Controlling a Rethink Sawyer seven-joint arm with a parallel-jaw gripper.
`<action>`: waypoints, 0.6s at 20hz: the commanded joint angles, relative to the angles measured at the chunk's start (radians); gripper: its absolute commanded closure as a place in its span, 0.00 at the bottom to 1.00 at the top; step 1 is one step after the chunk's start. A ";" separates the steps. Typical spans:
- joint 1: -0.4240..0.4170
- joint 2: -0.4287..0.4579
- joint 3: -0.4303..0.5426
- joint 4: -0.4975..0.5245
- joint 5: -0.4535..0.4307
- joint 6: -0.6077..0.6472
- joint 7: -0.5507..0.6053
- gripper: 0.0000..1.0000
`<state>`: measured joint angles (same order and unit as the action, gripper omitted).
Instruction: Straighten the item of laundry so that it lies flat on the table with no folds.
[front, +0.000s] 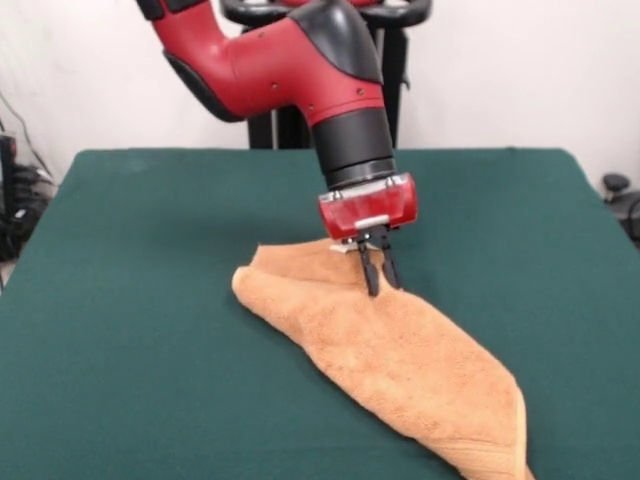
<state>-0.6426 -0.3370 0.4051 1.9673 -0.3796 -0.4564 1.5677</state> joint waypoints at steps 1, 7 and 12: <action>0.044 -0.018 -0.026 -0.011 0.078 0.108 0.196 1.00; 0.039 -0.503 -0.041 0.240 0.208 0.415 0.196 1.00; 0.024 -0.634 -0.031 0.271 0.242 0.543 0.172 1.00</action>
<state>-0.6394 -0.6933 0.3826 2.1270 -0.2417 -0.1680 1.5677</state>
